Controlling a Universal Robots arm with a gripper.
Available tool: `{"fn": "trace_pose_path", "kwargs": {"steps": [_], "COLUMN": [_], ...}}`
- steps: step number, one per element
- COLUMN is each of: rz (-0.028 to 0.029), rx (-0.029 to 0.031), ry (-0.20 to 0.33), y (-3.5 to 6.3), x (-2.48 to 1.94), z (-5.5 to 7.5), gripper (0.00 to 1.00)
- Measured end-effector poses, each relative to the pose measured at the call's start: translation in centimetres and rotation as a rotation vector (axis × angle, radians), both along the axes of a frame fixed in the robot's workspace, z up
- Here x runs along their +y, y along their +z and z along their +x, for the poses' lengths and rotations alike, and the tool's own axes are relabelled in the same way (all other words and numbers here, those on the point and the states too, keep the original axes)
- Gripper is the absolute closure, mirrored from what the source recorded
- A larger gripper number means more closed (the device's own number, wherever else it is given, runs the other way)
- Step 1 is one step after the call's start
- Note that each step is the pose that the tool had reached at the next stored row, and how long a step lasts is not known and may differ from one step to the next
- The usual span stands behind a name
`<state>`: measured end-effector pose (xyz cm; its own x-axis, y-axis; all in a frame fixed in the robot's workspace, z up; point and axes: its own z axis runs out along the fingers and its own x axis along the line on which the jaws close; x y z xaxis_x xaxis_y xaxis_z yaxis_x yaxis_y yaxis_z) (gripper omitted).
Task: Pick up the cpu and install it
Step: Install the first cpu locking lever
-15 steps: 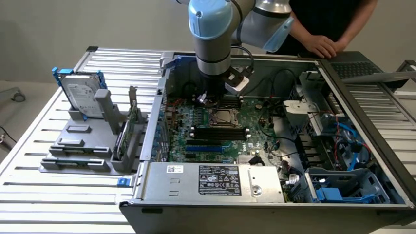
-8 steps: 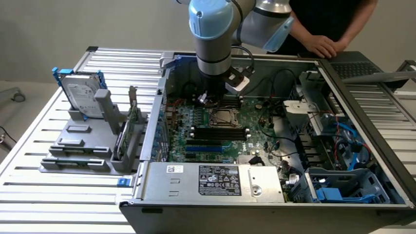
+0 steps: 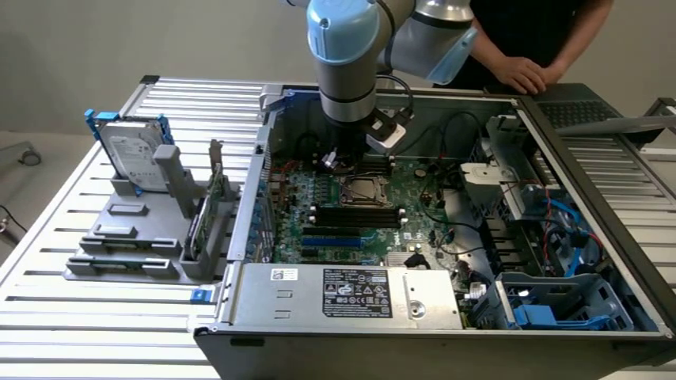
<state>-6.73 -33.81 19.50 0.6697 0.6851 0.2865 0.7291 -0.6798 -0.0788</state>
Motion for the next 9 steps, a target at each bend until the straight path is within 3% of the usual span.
{"fn": "trace_pose_path", "kwargs": {"steps": [9], "rz": [0.0006], "rx": [0.0001], "ry": [0.0], "y": [0.41], "x": [0.0], "z": [-0.13], "gripper": [0.89]}}
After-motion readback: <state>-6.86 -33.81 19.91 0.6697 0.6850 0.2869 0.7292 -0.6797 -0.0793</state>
